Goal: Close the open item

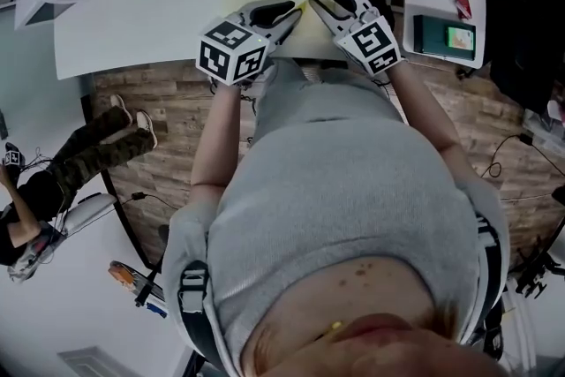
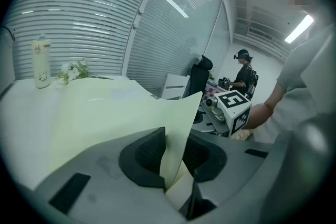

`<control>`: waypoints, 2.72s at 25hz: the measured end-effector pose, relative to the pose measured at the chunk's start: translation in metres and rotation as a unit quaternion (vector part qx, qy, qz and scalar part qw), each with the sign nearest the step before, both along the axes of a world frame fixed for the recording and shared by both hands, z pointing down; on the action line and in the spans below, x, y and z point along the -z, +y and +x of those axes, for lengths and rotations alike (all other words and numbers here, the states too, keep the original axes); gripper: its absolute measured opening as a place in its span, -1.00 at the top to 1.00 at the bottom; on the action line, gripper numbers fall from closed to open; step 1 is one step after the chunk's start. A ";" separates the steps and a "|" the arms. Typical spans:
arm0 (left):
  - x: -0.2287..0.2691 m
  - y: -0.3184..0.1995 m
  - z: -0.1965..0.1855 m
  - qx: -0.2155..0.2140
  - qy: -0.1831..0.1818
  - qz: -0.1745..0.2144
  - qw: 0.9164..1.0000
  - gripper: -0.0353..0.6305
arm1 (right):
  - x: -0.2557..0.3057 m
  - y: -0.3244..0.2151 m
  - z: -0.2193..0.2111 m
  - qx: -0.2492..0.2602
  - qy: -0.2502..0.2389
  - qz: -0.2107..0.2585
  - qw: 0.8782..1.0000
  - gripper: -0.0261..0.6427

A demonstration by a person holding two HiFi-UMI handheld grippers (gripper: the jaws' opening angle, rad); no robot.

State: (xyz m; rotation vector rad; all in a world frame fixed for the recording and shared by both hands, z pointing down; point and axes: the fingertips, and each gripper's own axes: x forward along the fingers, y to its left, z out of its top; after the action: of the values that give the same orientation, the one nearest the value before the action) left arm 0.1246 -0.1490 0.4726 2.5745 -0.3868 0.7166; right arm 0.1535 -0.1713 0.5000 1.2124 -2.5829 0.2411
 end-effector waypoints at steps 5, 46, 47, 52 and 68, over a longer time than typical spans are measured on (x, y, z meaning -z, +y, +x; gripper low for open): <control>-0.006 0.002 0.000 -0.015 -0.011 -0.022 1.000 0.71 | 0.000 0.000 0.001 0.002 0.001 -0.002 1.000 0.53; -0.028 0.006 0.011 -0.194 -0.105 -0.180 0.959 0.67 | 0.024 0.001 0.055 -0.009 0.003 -0.033 0.999 0.53; -0.027 0.005 0.010 -0.194 -0.094 -0.194 0.957 0.67 | 0.024 0.002 0.054 -0.010 0.002 -0.033 0.999 0.53; -0.025 0.007 0.011 -0.201 -0.088 -0.180 0.959 0.65 | 0.021 0.002 0.050 -0.015 -0.004 -0.039 0.999 0.53; -0.032 0.034 0.016 -0.223 -0.098 -0.050 0.969 0.22 | 0.017 0.008 0.046 -0.006 -0.029 -0.052 0.998 0.53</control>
State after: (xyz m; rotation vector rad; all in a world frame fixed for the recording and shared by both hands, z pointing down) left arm 0.1407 -0.1151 0.5041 2.5220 0.1803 1.1187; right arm 0.1993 -0.1635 0.4830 1.2021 -2.5765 0.4153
